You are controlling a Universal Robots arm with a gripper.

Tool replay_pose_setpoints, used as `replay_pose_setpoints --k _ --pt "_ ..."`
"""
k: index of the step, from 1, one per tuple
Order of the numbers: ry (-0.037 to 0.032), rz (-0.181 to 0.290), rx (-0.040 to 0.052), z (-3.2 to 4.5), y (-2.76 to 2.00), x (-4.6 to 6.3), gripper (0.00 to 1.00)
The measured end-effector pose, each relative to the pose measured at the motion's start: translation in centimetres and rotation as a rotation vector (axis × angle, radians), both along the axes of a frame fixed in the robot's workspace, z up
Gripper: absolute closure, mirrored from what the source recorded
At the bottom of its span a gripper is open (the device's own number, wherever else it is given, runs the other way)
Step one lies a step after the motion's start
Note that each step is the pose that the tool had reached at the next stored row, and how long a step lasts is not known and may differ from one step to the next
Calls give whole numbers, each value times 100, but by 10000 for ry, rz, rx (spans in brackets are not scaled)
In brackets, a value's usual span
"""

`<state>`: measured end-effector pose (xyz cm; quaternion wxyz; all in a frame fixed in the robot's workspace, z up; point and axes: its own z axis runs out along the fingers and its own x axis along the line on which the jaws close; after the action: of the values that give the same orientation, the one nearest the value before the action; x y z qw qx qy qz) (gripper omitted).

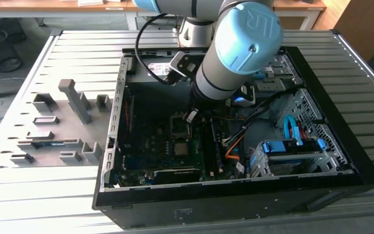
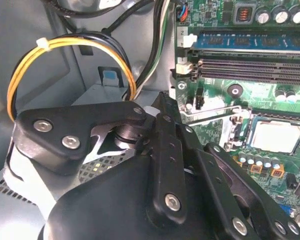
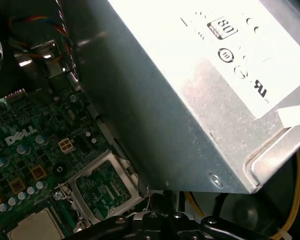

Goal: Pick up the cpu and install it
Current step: 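Close the cpu cover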

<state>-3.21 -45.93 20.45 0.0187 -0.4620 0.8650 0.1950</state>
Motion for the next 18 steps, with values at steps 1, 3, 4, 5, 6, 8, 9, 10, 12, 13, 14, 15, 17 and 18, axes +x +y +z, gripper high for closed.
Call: replay_pose_setpoints --k 1,3,4,5,6,8,9,10,12,13,14,15,17,18 --pt "-12 0 10 4 -1 -6 90" --pt "-36 0 20 12 -1 -18 90" --pt "-51 0 27 15 -1 -25 90" --pt "-70 1 34 18 -1 -34 90" --pt "-89 0 39 23 -2 -43 90" --pt "-118 0 52 32 -2 -56 90" --pt "-132 0 56 36 -3 -61 90" --pt "-147 0 61 41 -3 -67 90" --pt "-182 1 73 50 -5 -81 90" --pt "-199 1 79 56 -6 -87 90" --pt "-211 0 86 64 -7 -93 90" --pt "-222 0 95 71 -7 -97 90" --pt "-239 1 111 84 -8 -102 90" --pt "-243 1 121 88 -10 -103 90"
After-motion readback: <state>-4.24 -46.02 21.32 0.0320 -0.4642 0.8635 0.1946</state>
